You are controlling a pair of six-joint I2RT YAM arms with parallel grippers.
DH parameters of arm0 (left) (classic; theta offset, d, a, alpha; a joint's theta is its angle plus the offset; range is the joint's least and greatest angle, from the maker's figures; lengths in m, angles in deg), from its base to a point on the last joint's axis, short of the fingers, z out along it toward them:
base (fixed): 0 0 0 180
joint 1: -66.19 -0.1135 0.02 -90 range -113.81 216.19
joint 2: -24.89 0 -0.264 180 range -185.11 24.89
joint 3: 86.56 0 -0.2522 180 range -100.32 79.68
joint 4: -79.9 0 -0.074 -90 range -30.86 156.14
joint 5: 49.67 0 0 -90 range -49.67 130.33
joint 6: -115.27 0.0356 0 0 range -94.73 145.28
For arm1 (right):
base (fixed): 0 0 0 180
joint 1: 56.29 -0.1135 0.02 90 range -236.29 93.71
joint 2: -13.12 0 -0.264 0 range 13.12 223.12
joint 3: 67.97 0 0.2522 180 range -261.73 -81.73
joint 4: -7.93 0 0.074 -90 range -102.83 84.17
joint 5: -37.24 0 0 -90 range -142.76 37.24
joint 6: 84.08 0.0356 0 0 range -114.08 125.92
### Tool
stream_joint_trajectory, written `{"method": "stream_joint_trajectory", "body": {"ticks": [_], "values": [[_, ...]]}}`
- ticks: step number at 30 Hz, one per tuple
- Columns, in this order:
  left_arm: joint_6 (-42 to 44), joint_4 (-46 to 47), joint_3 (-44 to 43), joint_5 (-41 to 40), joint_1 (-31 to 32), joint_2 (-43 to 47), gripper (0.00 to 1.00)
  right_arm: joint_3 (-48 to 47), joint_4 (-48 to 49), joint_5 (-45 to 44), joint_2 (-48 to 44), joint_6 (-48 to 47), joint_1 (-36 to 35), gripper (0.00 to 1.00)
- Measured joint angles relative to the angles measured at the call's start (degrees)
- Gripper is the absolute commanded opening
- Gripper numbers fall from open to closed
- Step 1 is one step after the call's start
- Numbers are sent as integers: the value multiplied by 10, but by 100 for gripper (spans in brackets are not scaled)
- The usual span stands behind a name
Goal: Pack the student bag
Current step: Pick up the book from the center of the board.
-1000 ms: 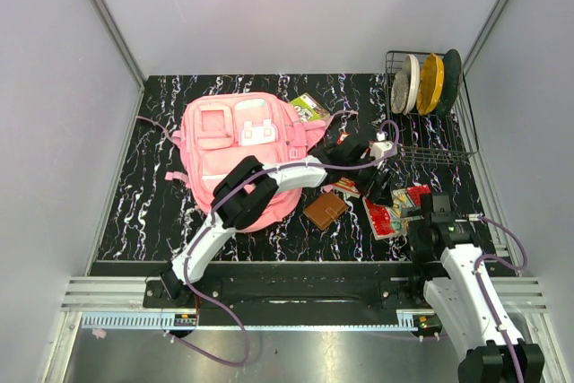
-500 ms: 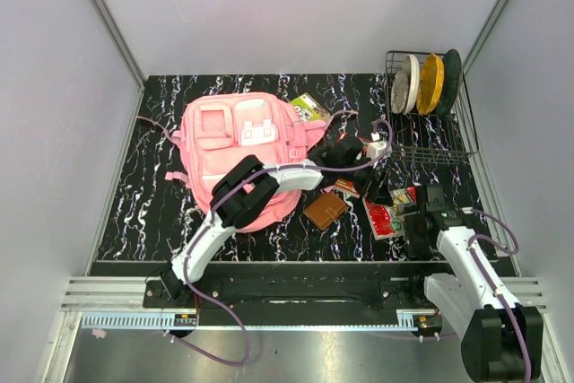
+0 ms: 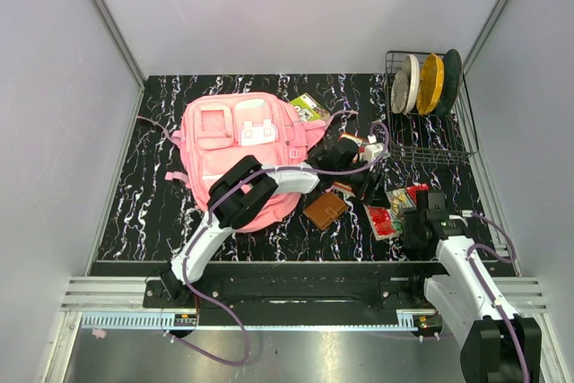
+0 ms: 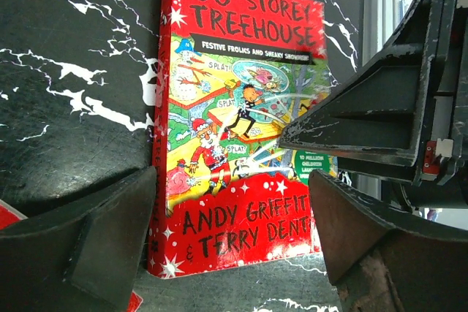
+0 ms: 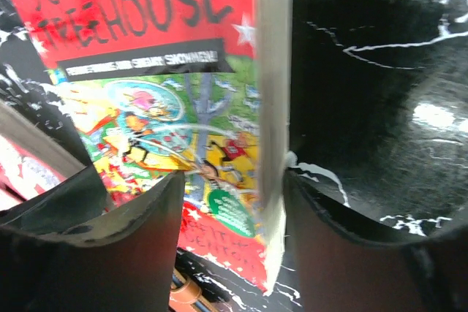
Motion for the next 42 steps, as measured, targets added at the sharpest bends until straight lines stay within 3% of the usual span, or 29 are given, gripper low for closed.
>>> {"method": "stream_joint_trajectory", "body": {"ticks": [1, 4, 6, 12, 22, 33, 42], "values": [[0, 1, 2, -1, 0, 1, 88, 2, 0, -1, 0, -3, 0, 52], [0, 2, 5, -3, 0, 3, 87, 6, -2, -1, 0, -10, 0, 24], [0, 2, 6, -8, 0, 4, 87, 5, -5, -3, -5, -18, 0, 14], [3, -3, 6, -13, -1, 6, 85, 7, -9, -4, -47, -49, 1, 0], [14, -46, 16, -17, 3, 28, 89, 10, -28, -10, -125, -123, 1, 0], [24, -118, 36, -40, 9, 162, 92, -79, -59, -2, -190, -200, 1, 0], [24, -120, 45, -43, -21, 209, 93, -137, -65, 87, -189, -288, 1, 0]]}}
